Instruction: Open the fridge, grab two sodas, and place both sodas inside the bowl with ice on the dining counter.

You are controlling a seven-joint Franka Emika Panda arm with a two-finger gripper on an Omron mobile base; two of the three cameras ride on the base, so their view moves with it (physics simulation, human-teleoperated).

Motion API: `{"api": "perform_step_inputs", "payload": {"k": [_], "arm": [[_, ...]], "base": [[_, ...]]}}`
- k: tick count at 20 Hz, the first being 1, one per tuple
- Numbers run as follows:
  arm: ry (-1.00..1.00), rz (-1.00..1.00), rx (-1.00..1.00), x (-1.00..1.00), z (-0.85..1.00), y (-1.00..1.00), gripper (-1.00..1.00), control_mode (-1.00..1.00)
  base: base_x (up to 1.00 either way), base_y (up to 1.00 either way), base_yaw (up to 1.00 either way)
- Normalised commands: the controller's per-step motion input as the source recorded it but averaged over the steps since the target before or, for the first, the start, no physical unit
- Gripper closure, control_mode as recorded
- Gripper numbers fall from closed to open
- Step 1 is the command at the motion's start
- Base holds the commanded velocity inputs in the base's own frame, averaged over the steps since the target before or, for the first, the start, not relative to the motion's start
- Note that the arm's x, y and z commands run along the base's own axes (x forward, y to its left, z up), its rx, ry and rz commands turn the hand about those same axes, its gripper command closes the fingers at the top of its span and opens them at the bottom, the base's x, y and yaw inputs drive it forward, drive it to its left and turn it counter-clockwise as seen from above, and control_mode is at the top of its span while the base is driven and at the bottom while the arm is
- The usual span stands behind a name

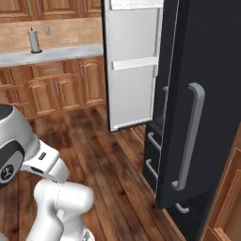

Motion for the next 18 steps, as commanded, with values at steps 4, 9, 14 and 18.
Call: {"api": "perform_step_inputs", "payload": {"k": [4, 9, 14, 18], "arm": [[0.00, 0.00, 0.00, 0.00, 0.00, 0.00, -1.00, 1.00], [0.00, 0.00, 0.00, 0.00, 0.00, 0.00, -1.00, 1.00], [0.00, 0.00, 0.00, 0.00, 0.00, 0.00, -1.00, 1.00], [0.00, 0.00, 0.00, 0.00, 0.00, 0.00, -1.00, 1.00]], "base": [[0.71, 0.43, -0.35], [0.55, 0.33, -0.39], [0.41, 0.23, -0.43], [0.42, 0.28, -0.44]]}}
